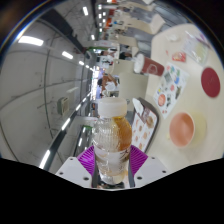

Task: Pour water

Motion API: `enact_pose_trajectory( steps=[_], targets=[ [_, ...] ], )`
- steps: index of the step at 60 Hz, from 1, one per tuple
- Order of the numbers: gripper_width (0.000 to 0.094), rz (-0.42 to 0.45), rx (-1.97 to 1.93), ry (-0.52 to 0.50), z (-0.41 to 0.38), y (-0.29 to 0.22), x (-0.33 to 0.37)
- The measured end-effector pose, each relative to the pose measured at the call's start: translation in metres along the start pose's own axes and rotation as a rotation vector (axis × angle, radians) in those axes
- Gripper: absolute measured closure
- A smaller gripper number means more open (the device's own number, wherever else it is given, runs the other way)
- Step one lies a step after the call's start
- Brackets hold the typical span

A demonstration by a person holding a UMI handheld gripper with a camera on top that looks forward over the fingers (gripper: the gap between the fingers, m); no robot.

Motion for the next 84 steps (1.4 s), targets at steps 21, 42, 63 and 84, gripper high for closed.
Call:
enact_pose_trajectory(
  steps=[21, 42, 63, 84],
  targets=[
    [0.0525, 0.222, 1.107, 0.238, -0.041, -0.117, 0.06],
    [0.0523, 0.152, 1.355, 0.553, 0.123, -0.175, 0.083],
    [0.0434, 0.168, 1.303, 0.574, 0.166, -0.17, 0.092],
    [0.0097, -0.002, 1.179, 0.768, 0.161, -0.141, 0.151]
  ],
)
Point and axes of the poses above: the point between the fingertips, and its own axes, seen from behind it with the camera up: z to the right, y down, x backward, against the way the camera looks, the point moved 7 cm from there along x, backward, against the way the camera looks, and after that the axes turned 1 degree about x, right-handed, at the moved point
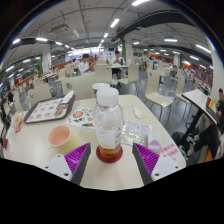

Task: Pour water

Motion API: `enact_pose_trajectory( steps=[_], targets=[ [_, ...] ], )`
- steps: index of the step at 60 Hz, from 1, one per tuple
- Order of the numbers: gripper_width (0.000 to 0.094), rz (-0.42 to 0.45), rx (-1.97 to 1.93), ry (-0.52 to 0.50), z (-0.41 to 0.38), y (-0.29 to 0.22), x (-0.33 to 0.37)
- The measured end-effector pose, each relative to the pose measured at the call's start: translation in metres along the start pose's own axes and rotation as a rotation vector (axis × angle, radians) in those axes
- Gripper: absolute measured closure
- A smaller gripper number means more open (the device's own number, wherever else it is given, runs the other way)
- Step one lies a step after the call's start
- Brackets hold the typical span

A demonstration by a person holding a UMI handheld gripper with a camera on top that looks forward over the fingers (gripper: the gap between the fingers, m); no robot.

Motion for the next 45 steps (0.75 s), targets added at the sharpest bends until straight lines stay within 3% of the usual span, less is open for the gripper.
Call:
enact_pose_trajectory(
  steps=[8, 24, 45],
  targets=[
    [0.0084, -0.063, 0.0, 0.005, -0.008, 0.016, 0.062],
    [0.0091, -0.079, 0.056, 0.017, -0.024, 0.024, 0.154],
    [0.0088, -0.041, 0.11, 0.007, -0.035, 0.016, 0.183]
  ],
)
Point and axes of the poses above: the point between the fingertips, and its own axes, seen from behind it with the camera up: z to the right, y down, x backward, against the way the camera looks, the point moved 7 cm from there along x, backward, against the way the camera looks, and after that the axes turned 1 degree about x, right-handed, at the moved point
